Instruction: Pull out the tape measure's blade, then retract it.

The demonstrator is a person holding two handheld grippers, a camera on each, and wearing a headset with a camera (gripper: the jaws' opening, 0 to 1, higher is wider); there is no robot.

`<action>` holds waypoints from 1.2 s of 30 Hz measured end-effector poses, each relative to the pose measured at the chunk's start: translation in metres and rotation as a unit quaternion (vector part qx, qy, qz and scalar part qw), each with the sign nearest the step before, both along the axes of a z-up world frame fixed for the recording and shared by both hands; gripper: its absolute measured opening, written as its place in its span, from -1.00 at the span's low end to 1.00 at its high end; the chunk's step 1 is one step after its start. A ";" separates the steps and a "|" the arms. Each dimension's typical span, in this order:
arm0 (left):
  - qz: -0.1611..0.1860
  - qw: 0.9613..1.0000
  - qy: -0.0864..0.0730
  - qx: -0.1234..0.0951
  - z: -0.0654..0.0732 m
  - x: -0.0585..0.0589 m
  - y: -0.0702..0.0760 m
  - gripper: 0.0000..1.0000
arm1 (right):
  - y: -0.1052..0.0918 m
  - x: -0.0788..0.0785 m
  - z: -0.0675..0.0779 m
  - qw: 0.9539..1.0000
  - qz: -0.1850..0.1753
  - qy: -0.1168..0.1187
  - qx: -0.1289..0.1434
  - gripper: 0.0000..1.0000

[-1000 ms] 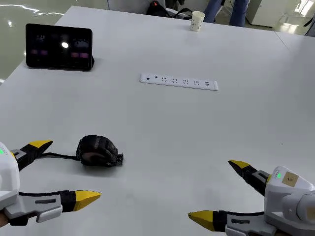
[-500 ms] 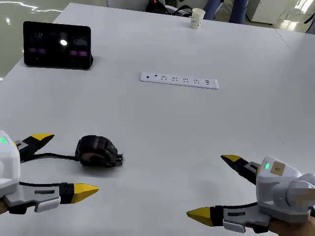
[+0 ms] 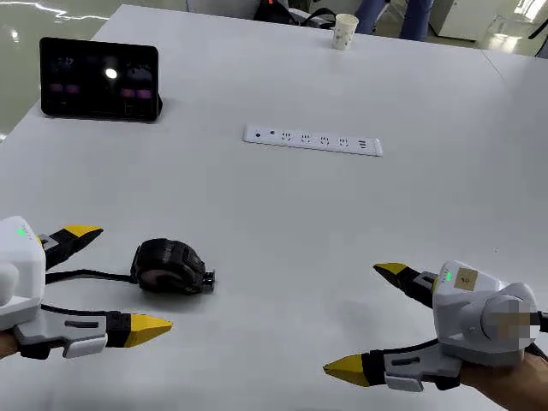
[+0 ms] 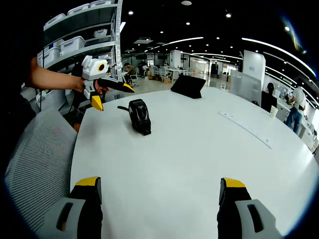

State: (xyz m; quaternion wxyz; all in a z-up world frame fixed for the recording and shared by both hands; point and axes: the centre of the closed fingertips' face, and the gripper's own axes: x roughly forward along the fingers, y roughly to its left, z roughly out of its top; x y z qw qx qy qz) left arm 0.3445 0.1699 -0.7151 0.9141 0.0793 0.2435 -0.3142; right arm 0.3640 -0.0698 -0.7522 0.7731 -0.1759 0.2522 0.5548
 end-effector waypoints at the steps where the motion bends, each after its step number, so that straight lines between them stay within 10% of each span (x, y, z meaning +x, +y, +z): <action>1: -0.003 1.000 0.001 0.002 -0.001 0.001 0.000 0.98 | 0.001 0.001 -0.001 1.000 0.005 0.000 -0.002 0.98; 36: -0.077 0.996 0.030 0.033 -0.016 0.026 0.003 0.68 | 0.052 0.025 -0.022 0.994 0.109 0.004 -0.029 0.89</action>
